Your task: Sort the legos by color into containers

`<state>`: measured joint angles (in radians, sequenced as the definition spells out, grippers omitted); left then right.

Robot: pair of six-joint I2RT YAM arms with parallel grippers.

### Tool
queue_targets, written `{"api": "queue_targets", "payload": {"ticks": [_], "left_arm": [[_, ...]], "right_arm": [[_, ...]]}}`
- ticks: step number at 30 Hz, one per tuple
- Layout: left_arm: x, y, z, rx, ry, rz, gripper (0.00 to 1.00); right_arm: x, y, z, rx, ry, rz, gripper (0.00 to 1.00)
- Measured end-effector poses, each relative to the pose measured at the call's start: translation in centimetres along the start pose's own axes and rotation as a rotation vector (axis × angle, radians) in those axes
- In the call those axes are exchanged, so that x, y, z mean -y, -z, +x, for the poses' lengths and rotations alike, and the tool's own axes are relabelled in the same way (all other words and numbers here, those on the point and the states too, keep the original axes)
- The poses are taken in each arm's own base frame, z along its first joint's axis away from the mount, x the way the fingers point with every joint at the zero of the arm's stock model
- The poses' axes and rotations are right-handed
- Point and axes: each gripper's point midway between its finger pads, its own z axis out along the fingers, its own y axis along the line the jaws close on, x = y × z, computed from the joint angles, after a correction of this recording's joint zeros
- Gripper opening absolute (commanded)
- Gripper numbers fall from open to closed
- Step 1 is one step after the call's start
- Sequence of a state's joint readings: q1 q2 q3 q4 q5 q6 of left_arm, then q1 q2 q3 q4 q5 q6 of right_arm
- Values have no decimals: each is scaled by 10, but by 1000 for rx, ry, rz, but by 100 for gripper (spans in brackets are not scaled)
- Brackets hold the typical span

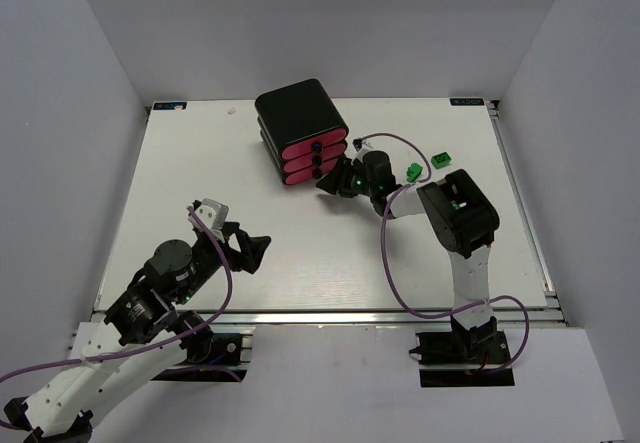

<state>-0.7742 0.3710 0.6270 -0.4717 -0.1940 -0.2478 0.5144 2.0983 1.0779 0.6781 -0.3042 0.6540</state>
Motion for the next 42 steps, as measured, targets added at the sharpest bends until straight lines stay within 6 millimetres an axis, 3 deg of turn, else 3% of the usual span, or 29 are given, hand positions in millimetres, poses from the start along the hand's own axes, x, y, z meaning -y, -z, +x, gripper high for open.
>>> {"api": "queue_targets", "payload": {"ticks": [23, 29, 37, 42], "left_arm": [[-4, -1, -1, 4, 5, -23, 93], [-4, 0, -1, 6, 5, -27, 93], [-4, 0, -1, 6, 5, -27, 93], [-4, 0, -1, 6, 5, -27, 93]], "right_arm": [[-1, -27, -14, 50, -193, -97, 56], [-1, -32, -14, 53, -211, -121, 48], [-5, -33, -16, 62, -225, -162, 25], [-4, -32, -16, 63, -231, -170, 24]]}}
